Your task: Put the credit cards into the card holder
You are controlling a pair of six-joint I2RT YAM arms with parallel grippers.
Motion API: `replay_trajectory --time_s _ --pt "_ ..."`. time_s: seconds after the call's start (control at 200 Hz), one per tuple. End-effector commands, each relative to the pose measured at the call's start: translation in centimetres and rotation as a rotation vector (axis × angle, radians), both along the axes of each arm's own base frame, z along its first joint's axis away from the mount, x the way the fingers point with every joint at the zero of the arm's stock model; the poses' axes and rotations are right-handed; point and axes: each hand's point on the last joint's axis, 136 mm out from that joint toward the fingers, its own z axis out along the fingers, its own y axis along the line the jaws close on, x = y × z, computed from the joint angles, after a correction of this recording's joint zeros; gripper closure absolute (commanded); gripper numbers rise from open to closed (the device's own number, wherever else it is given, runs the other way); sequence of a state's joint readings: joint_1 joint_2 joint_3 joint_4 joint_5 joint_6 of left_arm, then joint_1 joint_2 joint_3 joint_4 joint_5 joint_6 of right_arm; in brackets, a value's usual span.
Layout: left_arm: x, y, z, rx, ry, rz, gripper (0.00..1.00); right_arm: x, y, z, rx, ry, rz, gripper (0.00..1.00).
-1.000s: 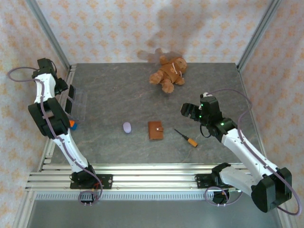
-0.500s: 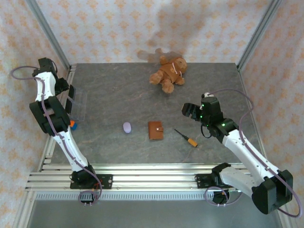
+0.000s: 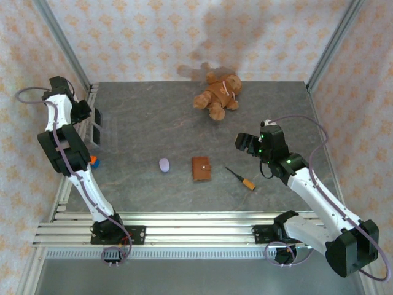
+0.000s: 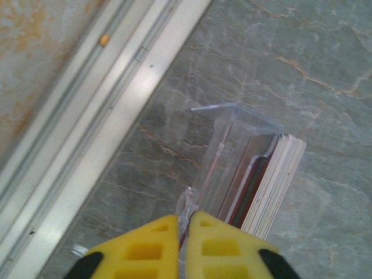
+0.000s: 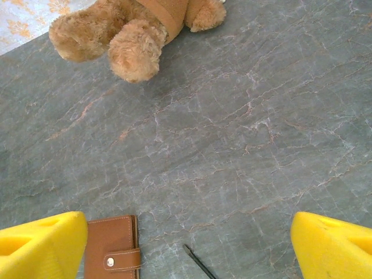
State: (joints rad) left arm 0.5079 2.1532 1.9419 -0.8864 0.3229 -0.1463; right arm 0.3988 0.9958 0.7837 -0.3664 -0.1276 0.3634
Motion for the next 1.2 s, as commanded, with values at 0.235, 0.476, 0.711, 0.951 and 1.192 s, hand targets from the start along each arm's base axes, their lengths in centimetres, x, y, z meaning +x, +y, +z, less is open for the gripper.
replay_trajectory --time_s 0.235,0.476,0.711,0.951,1.192 --pt "0.7 -5.8 0.9 -0.222 -0.108 0.044 0.99 1.0 0.4 0.7 0.05 -0.037 -0.033 0.09" --pt "1.4 -10.0 1.5 -0.248 -0.11 0.004 1.0 1.4 1.0 -0.4 0.089 -0.009 -0.044 0.1" --pt "2.5 -15.1 3.2 -0.286 -0.167 -0.039 1.0 1.5 1.2 -1.4 0.094 0.027 -0.051 0.1" --pt "4.3 -20.8 4.8 -0.372 -0.244 -0.078 1.0 1.2 1.0 -2.6 0.077 0.058 -0.056 0.1" --pt "6.1 -25.8 5.9 -0.416 -0.297 -0.131 1.0 0.7 1.6 -3.4 0.076 0.085 -0.041 0.1"
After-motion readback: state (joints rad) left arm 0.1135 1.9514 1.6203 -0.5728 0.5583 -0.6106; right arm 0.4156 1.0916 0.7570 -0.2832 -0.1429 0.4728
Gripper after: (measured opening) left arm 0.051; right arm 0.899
